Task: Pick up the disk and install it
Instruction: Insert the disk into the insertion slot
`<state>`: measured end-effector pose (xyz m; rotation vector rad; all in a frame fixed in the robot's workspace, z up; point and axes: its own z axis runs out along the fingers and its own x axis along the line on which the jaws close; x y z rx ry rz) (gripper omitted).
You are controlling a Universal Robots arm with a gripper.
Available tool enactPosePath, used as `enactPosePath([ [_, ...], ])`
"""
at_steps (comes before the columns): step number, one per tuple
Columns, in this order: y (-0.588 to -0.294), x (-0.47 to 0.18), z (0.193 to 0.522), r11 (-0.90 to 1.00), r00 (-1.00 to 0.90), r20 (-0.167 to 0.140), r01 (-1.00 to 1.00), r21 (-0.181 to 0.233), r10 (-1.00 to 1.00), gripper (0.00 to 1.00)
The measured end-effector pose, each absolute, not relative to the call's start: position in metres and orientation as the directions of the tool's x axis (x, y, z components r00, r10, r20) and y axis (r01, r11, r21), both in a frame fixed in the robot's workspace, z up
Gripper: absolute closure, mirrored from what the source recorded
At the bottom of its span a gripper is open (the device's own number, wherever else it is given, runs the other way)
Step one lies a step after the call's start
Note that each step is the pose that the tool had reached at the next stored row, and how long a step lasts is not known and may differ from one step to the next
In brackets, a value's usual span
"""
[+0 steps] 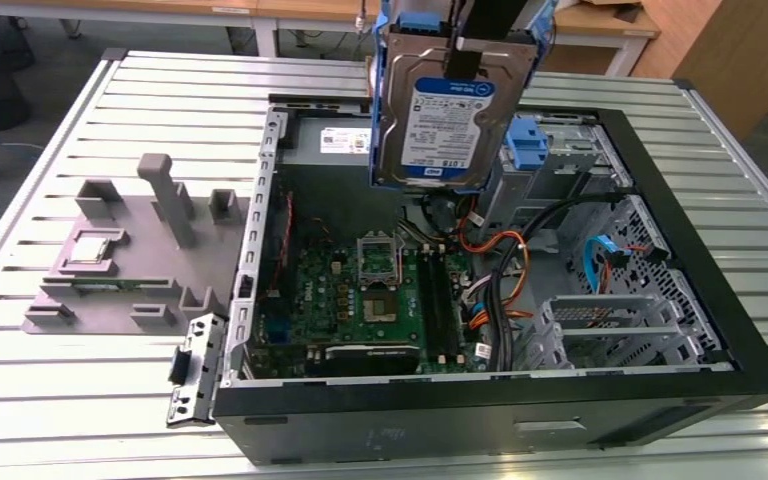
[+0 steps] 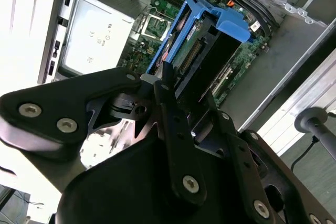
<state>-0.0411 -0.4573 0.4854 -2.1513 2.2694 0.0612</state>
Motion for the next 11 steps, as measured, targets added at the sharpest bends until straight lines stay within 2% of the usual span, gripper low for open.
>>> enactPosePath([
  [11, -0.4590, -0.0411, 0.4853, 0.053, -0.054, -0.037, -0.998, 0.019, -0.998, 0.65],
])
